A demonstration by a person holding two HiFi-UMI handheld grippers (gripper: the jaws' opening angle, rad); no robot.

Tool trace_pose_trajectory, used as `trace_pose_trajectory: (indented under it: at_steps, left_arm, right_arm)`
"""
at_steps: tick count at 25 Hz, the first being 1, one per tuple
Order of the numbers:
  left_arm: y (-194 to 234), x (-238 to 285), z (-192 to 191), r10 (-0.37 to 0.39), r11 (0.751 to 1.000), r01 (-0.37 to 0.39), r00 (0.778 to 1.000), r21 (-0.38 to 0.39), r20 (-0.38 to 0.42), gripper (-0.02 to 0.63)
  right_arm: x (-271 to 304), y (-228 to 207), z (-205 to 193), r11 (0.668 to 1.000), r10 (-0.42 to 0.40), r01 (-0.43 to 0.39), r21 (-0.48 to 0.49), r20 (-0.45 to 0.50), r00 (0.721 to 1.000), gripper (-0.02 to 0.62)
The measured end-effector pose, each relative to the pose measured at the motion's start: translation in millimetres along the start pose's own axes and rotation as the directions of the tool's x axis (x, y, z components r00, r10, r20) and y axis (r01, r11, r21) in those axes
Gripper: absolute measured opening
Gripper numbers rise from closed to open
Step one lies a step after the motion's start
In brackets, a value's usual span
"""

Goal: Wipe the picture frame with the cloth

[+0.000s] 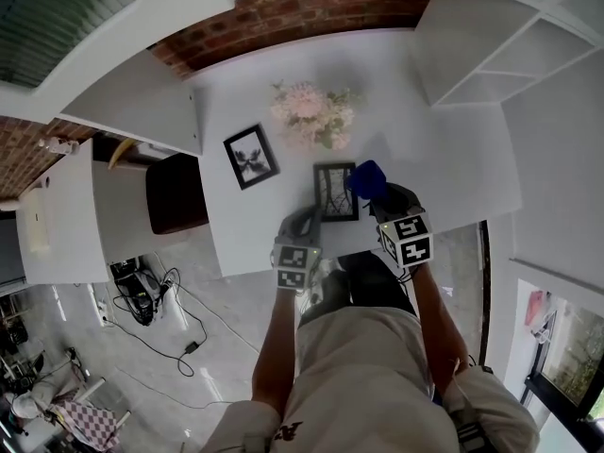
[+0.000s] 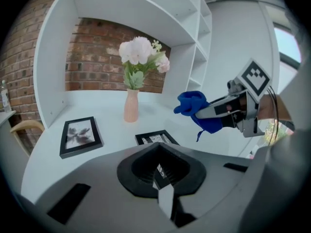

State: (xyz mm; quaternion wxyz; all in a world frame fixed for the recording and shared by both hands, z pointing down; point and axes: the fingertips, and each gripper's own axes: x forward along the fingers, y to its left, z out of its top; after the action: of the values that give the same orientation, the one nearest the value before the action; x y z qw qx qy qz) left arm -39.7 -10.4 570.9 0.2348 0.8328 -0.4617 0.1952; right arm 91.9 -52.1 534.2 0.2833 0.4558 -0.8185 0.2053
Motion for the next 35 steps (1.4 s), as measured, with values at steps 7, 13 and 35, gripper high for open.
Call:
trace_pose_trajectory:
  at_steps: [7, 13, 35]
  left_arm:
    - [-6.8, -33.6, 40.2, 0.001, 1.0, 0.0, 0.996, -0.003, 0.088, -0.003]
    - [-11.3, -60.0, 79.1, -0.005, 1.0, 0.002, 0.987, 0.02, 0.164, -0.003]
    - [-42.8, -157.0, 207.0, -0.046, 0.991, -0.012, 0.907, 0.136, 0.418, -0.002]
  right_arm:
    - [-37.6, 18.2, 37.3, 1.0, 0.017, -0.017, 0.001, 0.097, 0.995, 0.075]
    - [-65.0, 24.5, 70.2, 1.0, -0.014, 0.017, -0.013, 0.181, 0.983, 0.075]
    - [-150.1, 78.1, 176.8, 0.986, 0.06, 0.014, -0.164, 0.436, 0.898, 0.055]
